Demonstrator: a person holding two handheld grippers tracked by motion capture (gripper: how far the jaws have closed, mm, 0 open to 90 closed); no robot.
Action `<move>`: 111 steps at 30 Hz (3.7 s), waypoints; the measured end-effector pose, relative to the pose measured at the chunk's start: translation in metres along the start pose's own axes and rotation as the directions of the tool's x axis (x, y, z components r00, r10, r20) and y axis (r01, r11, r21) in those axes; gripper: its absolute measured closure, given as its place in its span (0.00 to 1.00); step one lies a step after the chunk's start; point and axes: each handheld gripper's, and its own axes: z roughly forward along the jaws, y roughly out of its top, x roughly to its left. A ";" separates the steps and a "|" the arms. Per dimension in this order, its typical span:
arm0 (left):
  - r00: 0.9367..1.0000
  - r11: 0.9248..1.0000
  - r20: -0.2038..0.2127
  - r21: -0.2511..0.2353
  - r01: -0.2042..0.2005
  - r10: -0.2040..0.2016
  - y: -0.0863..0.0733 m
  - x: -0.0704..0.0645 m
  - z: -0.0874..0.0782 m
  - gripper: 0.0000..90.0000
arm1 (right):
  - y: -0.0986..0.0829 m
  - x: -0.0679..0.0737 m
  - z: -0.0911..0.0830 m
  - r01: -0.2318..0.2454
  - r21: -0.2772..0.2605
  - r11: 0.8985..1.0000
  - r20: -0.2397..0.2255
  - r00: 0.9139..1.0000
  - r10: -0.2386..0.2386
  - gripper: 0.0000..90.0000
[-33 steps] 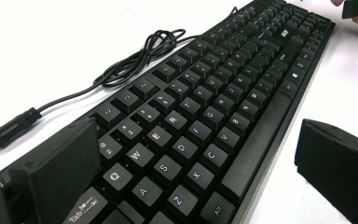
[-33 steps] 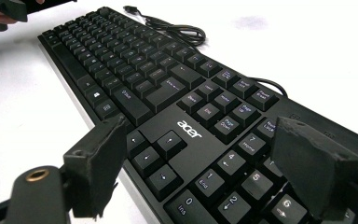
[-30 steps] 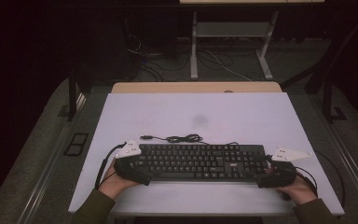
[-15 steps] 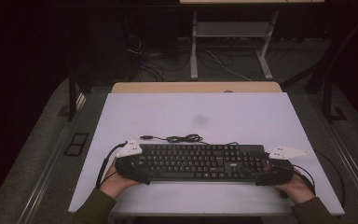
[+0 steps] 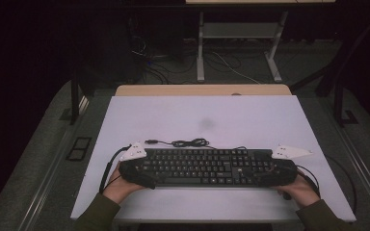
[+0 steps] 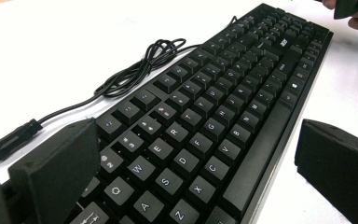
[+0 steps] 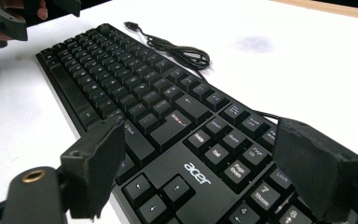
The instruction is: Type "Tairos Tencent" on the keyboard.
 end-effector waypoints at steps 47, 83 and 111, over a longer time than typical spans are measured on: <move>1.000 1.000 0.012 0.023 -0.010 0.009 0.013 0.002 0.019 0.00 | 0.042 0.015 0.052 0.017 0.052 0.999 -0.140 0.990 -0.009 0.37; 1.000 1.000 0.008 0.024 -0.012 0.012 0.013 0.002 0.021 0.00 | 0.030 0.026 0.068 0.124 0.195 0.973 -0.242 0.967 -0.075 0.99; 1.000 0.999 0.005 0.039 -0.018 0.018 0.016 0.000 0.028 0.01 | 0.021 0.025 0.072 0.152 0.272 0.950 -0.227 0.970 -0.090 0.99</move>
